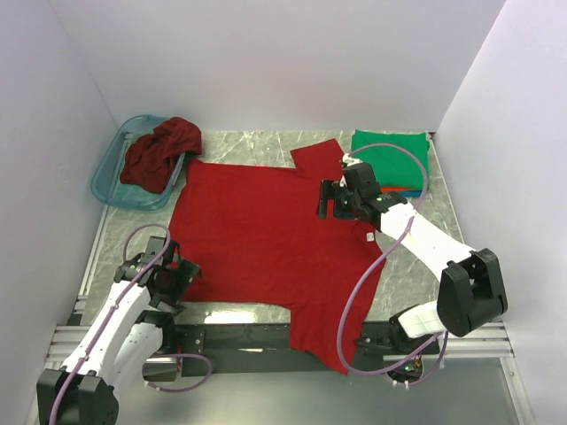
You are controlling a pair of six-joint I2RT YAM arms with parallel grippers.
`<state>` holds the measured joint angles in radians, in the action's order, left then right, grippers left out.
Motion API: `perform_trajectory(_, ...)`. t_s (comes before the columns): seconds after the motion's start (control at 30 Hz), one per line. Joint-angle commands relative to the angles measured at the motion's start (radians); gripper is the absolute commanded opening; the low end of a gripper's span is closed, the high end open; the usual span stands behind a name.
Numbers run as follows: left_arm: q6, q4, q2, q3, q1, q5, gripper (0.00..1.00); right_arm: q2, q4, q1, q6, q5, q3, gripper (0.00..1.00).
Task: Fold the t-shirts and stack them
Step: Fold the tshirt
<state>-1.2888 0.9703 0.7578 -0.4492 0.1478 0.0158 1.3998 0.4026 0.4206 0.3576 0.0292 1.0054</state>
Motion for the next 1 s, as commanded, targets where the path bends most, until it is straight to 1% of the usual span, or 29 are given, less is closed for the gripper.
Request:
perform_trajectory(0.0,-0.029,-0.024,0.0,-0.016,0.004,0.045,0.98,0.013,-0.042,-0.008,-0.016,0.014,0.015,0.95)
perform_trajectory(0.03,-0.03,-0.031,0.005,-0.014,0.004,0.059,0.97,0.014,-0.041,-0.008,-0.016,0.015,0.015,0.95)
perform_trajectory(0.07,-0.03,-0.057,0.011,-0.011,0.004,0.103,0.97,0.013,-0.044,-0.011,-0.02,0.015,0.015,0.95)
perform_trajectory(0.13,-0.059,-0.067,0.052,-0.008,0.004,0.13,0.96,0.008,-0.041,-0.016,-0.022,0.014,0.015,0.95)
perform_trajectory(0.23,-0.076,-0.045,0.129,-0.045,0.006,0.188,0.98,0.001,-0.038,-0.037,-0.026,0.012,0.013,0.95)
perform_trajectory(0.3,-0.073,-0.062,0.147,-0.042,0.006,0.19,0.98,0.002,-0.035,-0.058,-0.023,0.02,0.021,0.95)
perform_trajectory(0.37,-0.101,-0.064,0.147,-0.032,0.006,0.2,0.97,0.001,-0.038,-0.069,-0.026,0.035,0.03,0.95)
perform_trajectory(0.5,-0.11,-0.123,0.146,-0.005,0.006,0.24,0.9,-0.001,-0.036,-0.085,-0.035,0.025,0.032,0.95)
perform_trajectory(0.6,-0.119,-0.117,0.17,-0.014,0.006,0.268,0.89,-0.001,-0.027,-0.098,-0.029,0.015,0.032,0.95)
perform_trajectory(0.7,-0.141,-0.111,0.182,-0.013,0.006,0.337,0.86,-0.005,-0.03,-0.109,-0.029,0.037,0.029,0.95)
perform_trajectory(0.77,-0.13,-0.119,0.187,-0.014,0.004,0.343,0.86,-0.012,-0.028,-0.112,-0.029,0.035,0.025,0.95)
perform_trajectory(0.83,-0.127,-0.122,0.19,-0.013,0.004,0.337,0.83,-0.016,-0.024,-0.114,-0.028,0.023,0.022,0.95)
perform_trajectory(0.87,-0.127,-0.124,0.189,-0.013,0.006,0.337,0.8,-0.015,-0.021,-0.118,-0.026,0.02,0.024,0.95)
perform_trajectory(0.9,-0.127,-0.125,0.18,-0.01,0.004,0.335,0.7,-0.015,-0.019,-0.118,-0.025,0.018,0.025,0.95)
perform_trajectory(0.93,-0.121,-0.131,0.173,-0.008,0.004,0.331,0.58,-0.018,-0.021,-0.12,-0.025,0.02,0.022,0.95)
perform_trajectory(0.97,-0.118,-0.131,0.167,-0.008,0.004,0.328,0.31,-0.018,-0.021,-0.12,-0.023,0.02,0.019,0.95)
